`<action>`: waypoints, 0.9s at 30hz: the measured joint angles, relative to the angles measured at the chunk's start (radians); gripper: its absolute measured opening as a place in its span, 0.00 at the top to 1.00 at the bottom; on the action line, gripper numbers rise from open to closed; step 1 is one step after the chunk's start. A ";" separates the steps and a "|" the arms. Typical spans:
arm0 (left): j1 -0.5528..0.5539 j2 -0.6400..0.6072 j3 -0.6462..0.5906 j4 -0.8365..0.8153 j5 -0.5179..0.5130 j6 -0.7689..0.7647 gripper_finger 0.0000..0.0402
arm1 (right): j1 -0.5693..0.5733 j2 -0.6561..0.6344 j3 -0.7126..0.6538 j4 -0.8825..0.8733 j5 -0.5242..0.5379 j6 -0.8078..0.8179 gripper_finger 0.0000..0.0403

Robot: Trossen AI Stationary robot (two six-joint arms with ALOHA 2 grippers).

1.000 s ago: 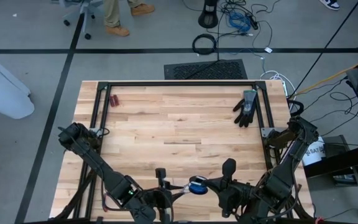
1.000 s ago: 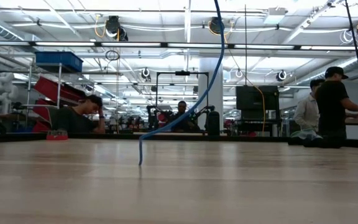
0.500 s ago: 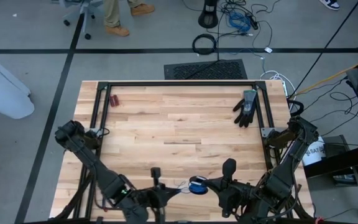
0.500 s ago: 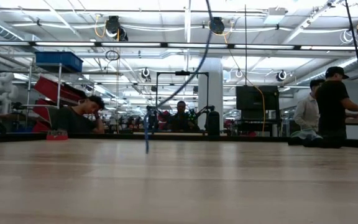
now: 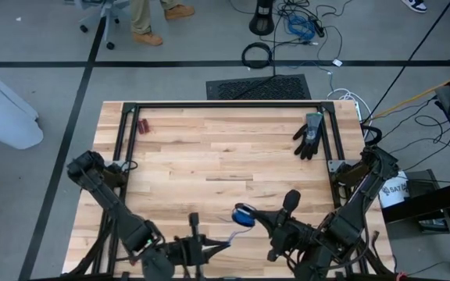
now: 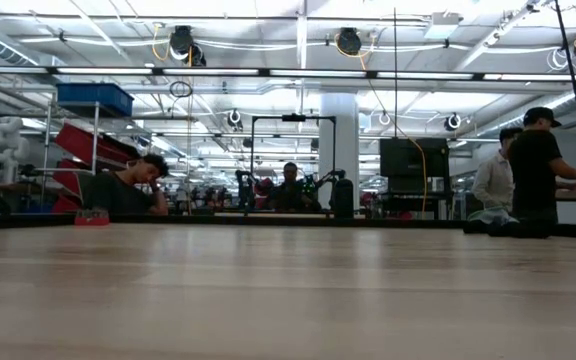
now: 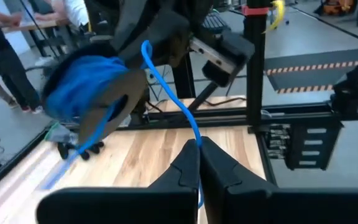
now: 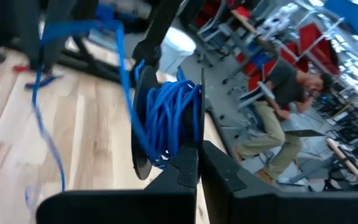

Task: Coil cords
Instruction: Uncoil the blue wire from the spool

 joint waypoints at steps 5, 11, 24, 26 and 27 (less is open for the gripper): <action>0.045 0.040 0.000 0.080 0.056 0.082 0.99 | 0.000 0.001 0.000 0.020 0.043 -0.001 1.00; 0.103 0.089 0.000 0.118 0.123 0.093 1.00 | 0.002 0.007 0.000 0.050 0.058 -0.011 1.00; 0.146 0.122 0.000 0.016 0.130 0.067 1.00 | 0.088 0.006 0.000 0.314 0.057 -0.265 1.00; 0.143 0.122 0.000 0.007 0.122 0.067 1.00 | 0.100 0.006 0.000 0.340 0.057 -0.294 1.00; 0.141 0.122 0.000 0.006 0.120 0.067 1.00 | 0.106 0.006 0.000 0.344 0.057 -0.301 1.00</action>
